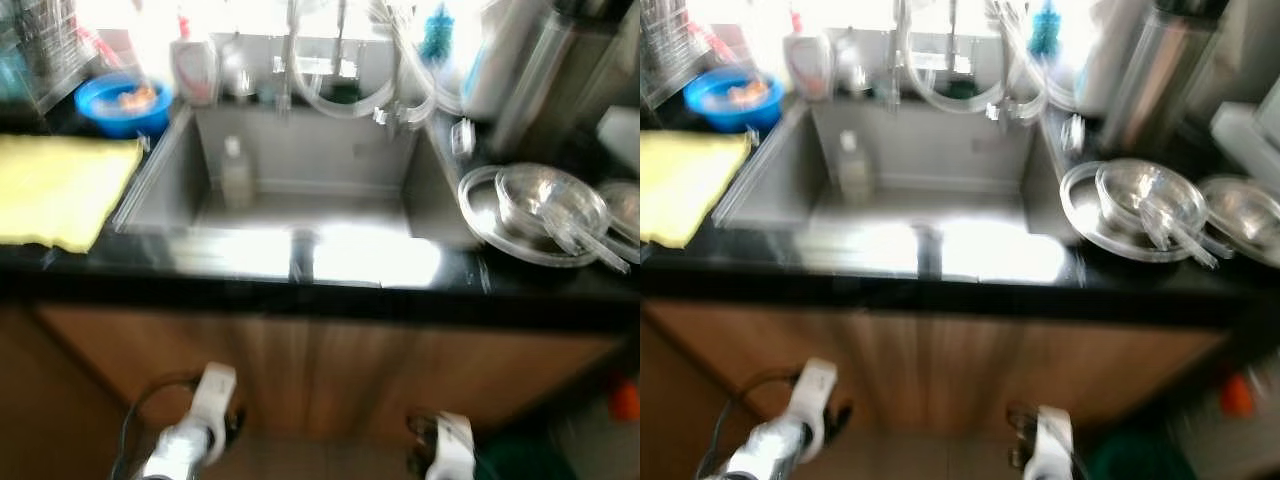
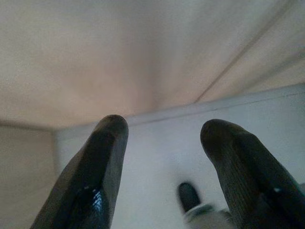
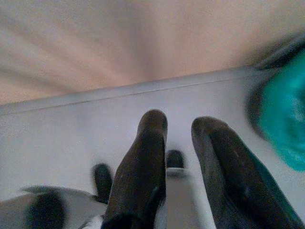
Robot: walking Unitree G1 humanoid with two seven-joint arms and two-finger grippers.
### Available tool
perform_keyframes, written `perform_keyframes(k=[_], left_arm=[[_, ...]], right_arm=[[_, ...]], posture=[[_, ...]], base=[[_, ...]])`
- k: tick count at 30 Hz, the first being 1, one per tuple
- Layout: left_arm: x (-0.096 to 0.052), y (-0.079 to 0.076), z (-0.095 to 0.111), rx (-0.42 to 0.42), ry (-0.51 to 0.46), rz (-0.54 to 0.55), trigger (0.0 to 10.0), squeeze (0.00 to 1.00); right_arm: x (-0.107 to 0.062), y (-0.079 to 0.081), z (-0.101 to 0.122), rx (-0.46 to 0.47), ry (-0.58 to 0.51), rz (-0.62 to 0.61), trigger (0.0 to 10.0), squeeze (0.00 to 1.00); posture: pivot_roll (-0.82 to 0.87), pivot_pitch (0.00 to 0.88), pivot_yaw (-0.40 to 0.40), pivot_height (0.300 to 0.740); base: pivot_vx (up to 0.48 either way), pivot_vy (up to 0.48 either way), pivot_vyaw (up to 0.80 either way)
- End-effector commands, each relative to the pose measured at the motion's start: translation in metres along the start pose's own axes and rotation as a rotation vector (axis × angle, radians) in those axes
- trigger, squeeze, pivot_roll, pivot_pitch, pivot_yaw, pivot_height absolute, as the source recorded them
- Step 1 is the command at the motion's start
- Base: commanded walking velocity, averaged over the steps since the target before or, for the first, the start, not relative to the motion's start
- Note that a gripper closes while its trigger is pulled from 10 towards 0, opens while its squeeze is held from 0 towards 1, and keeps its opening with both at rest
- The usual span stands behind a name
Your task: Kitchen organization
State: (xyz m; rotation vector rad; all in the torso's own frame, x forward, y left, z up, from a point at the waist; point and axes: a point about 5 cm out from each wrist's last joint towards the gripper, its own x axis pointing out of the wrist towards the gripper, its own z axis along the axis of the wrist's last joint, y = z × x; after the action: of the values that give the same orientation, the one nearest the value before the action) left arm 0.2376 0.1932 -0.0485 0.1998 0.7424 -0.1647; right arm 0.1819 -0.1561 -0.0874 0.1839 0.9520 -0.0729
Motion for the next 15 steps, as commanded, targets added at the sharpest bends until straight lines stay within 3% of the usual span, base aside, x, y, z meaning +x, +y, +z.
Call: perform_keyframes(k=[1, 5, 11, 15], left_arm=[[0.000, -0.003, -0.004, 0.009, 0.012, -0.001, 10.0, 0.00], [-0.001, 0.001, -0.002, -0.029, -0.009, 0.043, 10.0, 0.00], [-0.001, -0.003, -0.005, -0.017, -0.007, 0.032, 10.0, 0.00], [-0.001, -0.004, -0.006, -0.017, -0.008, 0.030, 10.0, 0.00]], right_arm=[[0.000, -0.004, 0.001, -0.014, -0.014, -0.008, 10.0, 0.00], [-0.001, -0.011, 0.008, -0.025, -0.066, -0.022, 10.0, 0.00], [-0.011, -0.045, 0.000, -0.020, -0.123, -0.053, 10.0, 0.00], [-0.013, -0.050, 0.005, -0.109, -0.166, -0.055, 10.0, 0.00]], posture=[[0.08, 0.000, -0.025, 0.740], [0.08, 0.000, -0.026, 0.740], [0.05, 0.000, -0.029, 0.740], [0.05, 0.000, -0.029, 0.740]], base=[[0.000, 0.000, 0.00], [0.000, 0.000, 0.00], [0.000, 0.000, 0.00], [0.000, 0.000, 0.00]])
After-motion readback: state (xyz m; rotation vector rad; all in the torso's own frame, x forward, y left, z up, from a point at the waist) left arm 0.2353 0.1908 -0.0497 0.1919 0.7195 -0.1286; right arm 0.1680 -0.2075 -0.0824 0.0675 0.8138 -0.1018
